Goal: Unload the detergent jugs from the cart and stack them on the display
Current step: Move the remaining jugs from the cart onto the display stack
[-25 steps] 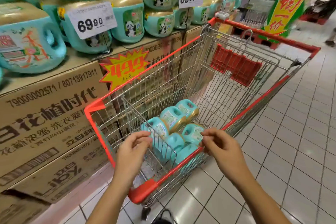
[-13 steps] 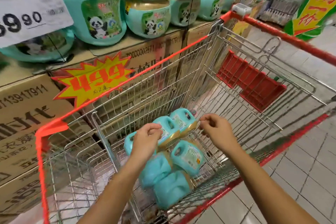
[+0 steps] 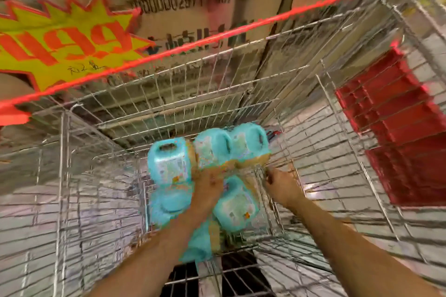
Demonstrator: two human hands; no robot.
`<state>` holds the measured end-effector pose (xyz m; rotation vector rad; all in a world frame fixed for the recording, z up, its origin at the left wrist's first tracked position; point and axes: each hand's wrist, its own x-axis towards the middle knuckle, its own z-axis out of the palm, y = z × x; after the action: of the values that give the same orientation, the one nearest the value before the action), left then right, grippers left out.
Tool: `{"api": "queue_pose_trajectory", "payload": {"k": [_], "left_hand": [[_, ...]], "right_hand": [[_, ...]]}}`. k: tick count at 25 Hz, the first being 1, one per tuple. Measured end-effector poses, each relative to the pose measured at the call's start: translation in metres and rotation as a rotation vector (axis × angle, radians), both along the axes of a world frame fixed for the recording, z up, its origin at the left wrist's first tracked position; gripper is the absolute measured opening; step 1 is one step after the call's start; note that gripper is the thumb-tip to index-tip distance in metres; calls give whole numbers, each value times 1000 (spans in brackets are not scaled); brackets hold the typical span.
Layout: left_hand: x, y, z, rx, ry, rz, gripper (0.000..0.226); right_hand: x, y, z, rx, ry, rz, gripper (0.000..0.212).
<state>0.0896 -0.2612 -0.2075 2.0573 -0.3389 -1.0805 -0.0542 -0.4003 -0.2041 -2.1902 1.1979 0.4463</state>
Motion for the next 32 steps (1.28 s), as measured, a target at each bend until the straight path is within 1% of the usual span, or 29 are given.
{"api": "queue_pose_trajectory", "payload": {"k": [2,4,7,8,9,10,12,13,14,15,17,19,20,22,24,27,30,31,32], "left_hand": [[-15,-7,-35,83,37,27,18],[-23,-9,-71,160,87,15,19],[-28,-10,-125,270,47,-94,36],[-29,-9,-140,293,55,-129,42],[-30,-8,-154,325,65,-188,48],[-31,-8,-167,359,30,-282,53],[-33,-10,-192,425,-163,-522,64],[-32,-13,-199,429,-239,-594,69],[-30,-17,-206,431,-239,-617,74],[-28,-21,-211,445,-199,-620,79],[-25,-26,-222,486,-108,-639,86],[-27,-27,-225,477,-120,-636,87],[-29,-25,-222,461,-130,-594,86],[-35,-22,-210,411,-87,-458,80],[-38,-19,-192,376,-43,-347,69],[-40,-17,-153,348,-13,-216,55],[-39,-14,-107,316,37,-111,65],[-37,-15,-88,275,30,-77,64],[-35,-15,-71,226,12,-45,57]], "right_hand": [[-10,0,-36,122,22,-81,27],[-18,3,-74,263,12,-258,36],[-25,7,-128,430,-11,-521,51],[-28,12,-144,486,-49,-636,47],[-32,20,-162,550,-95,-749,39],[-34,29,-178,618,-132,-842,35],[-37,47,-201,723,-172,-1013,29],[-41,55,-211,767,-174,-1062,32],[-42,61,-218,823,-179,-1090,40],[-44,65,-224,881,-191,-1121,48],[-45,71,-232,1001,-262,-1198,51],[-46,71,-232,1072,-363,-1261,49],[-46,69,-230,1069,-393,-1272,49],[-47,61,-221,1017,-418,-1247,49],[-48,47,-201,1004,-408,-1138,52],[-46,22,-157,1038,-358,-965,48],[-31,2,-113,987,-403,-862,46],[-24,-4,-93,981,-434,-831,44],[-18,-9,-73,982,-467,-788,44]]}}
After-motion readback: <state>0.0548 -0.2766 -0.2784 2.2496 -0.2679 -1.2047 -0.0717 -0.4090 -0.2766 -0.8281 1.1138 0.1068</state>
